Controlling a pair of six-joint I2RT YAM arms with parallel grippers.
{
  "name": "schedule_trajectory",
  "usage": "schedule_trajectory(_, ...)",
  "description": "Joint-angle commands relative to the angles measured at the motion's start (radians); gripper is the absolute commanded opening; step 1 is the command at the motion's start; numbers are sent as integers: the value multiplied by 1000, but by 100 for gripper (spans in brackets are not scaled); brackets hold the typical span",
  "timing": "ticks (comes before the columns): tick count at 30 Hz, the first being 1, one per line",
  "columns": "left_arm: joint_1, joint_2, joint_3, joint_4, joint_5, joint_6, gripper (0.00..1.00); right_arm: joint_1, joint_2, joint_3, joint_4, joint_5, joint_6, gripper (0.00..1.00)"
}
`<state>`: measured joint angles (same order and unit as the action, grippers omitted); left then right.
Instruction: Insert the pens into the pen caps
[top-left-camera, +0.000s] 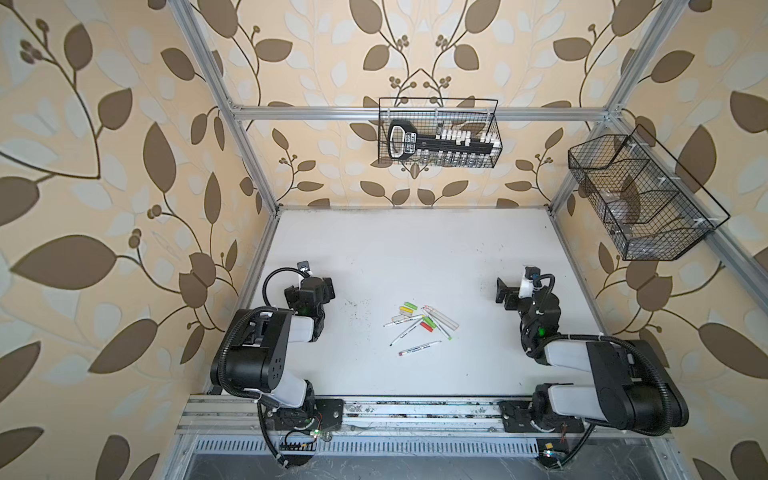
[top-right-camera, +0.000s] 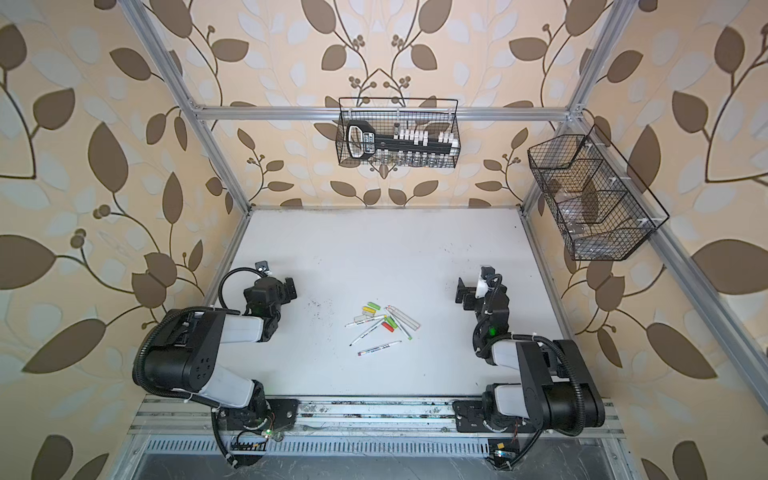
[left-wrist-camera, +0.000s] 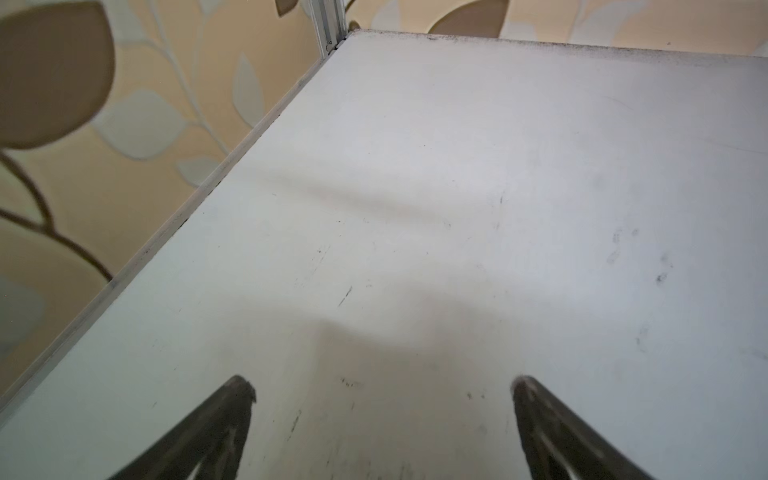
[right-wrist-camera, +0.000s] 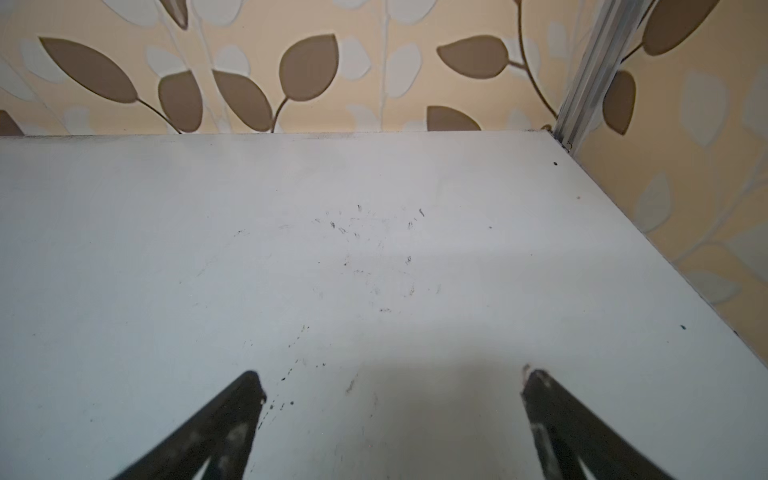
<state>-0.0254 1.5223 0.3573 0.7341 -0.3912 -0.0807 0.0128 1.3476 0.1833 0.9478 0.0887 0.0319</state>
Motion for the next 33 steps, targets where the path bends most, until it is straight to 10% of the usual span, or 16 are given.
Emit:
schedule_trajectory(1, 0, -19, 16, 45, 12, -4, 99, 2, -5, 10, 34, -5, -22, 100)
schedule_trajectory(33, 0, -23, 13, 49, 14, -2, 99, 24, -8, -2, 54, 20, -37, 100)
